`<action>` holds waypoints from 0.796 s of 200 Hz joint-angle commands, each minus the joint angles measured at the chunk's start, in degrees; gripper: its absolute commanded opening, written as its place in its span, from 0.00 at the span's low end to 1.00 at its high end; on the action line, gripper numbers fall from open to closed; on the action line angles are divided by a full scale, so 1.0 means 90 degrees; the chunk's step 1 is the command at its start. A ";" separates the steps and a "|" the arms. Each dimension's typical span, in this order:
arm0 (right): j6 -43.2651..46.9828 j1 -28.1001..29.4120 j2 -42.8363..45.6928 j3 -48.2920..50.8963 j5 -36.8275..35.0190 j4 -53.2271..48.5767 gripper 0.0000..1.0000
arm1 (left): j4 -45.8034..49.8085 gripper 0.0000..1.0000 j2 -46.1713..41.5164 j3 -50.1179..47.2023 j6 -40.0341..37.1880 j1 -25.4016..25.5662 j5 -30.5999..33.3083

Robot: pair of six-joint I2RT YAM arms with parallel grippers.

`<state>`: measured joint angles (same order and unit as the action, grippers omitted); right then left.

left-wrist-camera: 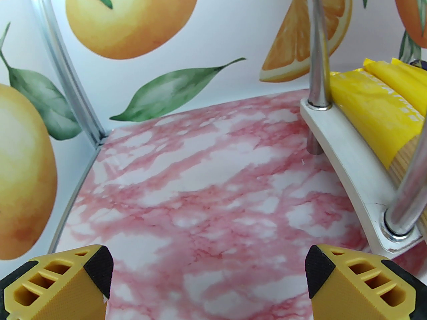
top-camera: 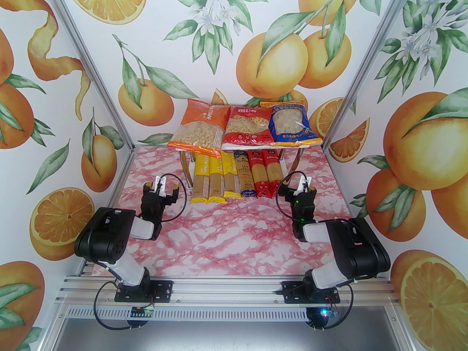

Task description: Place and organize the pasta boxes and bags onto the shelf

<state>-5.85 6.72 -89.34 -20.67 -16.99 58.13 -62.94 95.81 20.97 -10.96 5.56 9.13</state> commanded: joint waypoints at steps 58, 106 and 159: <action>0.0167 0.0034 0.0010 0.0011 -0.0141 -0.0281 1.00 | 0.0672 1.00 -0.0176 0.0267 0.0232 -0.0179 -0.0361; 0.0161 0.0026 0.0010 0.0010 -0.0134 -0.0282 1.00 | 0.0675 1.00 -0.0177 0.0268 0.0232 -0.0176 -0.0360; 0.0162 0.0034 0.0012 0.0011 -0.0143 -0.0278 1.00 | 0.0711 1.00 -0.0172 0.0287 0.0213 -0.0179 -0.0421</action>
<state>-5.45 6.74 -89.34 -20.67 -17.17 57.34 -57.14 95.59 22.28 -9.32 4.16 6.37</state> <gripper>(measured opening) 0.997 0.998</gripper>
